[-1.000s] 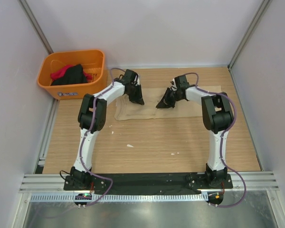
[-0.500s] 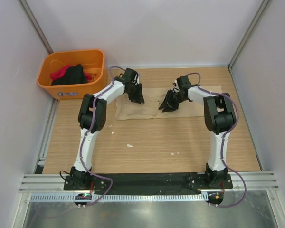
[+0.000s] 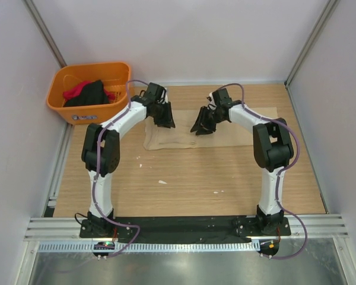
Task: Fold and stack the t-shirts
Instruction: Fold the tshirt
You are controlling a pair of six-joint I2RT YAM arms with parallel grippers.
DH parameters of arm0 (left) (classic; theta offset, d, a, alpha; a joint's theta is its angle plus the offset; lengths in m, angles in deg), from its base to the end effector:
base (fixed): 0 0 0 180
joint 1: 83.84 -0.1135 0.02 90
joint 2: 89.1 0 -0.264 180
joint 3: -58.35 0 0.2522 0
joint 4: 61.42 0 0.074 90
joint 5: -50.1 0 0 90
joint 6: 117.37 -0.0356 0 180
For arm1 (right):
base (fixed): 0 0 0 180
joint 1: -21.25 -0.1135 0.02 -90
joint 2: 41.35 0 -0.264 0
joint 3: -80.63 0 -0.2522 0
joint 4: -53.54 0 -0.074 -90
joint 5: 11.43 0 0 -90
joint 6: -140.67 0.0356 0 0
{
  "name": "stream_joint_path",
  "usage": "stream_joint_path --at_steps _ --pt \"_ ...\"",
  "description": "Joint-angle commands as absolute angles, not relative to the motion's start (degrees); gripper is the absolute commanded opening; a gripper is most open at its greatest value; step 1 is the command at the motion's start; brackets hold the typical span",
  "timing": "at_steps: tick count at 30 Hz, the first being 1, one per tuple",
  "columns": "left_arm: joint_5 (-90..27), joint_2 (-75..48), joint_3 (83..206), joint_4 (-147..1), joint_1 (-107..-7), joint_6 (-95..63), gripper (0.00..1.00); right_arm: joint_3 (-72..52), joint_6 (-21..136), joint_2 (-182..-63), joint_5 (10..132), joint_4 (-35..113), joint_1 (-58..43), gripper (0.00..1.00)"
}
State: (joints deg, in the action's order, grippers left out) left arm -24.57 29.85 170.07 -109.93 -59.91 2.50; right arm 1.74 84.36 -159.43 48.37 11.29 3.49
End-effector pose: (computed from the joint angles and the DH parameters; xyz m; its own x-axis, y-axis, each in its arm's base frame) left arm 0.4157 -0.1948 0.2232 -0.9177 -0.1183 -0.3793 0.0809 0.8790 -0.4698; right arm 0.4127 0.1510 0.1828 -0.9630 0.1950 -0.1861 0.0305 0.7649 0.6434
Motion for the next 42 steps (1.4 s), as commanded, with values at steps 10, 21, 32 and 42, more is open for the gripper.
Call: stream_joint_path --at_steps 10,21,32,42 --pt "-30.9 22.6 160.9 -104.1 -60.0 10.7 0.33 4.8 82.3 -158.7 54.5 10.1 2.7 0.48" --pt "-42.8 27.3 163.4 -103.8 -53.6 17.4 0.46 17.5 75.6 -158.1 80.8 -9.7 13.5 0.79" --pt "-47.2 38.2 171.2 -109.4 -51.8 13.3 0.46 10.4 70.4 -161.3 92.3 -7.5 17.7 0.81" --pt "-52.1 43.4 177.9 -114.5 -52.1 1.9 0.46 -9.2 78.5 -155.0 91.1 -7.4 17.1 0.81"
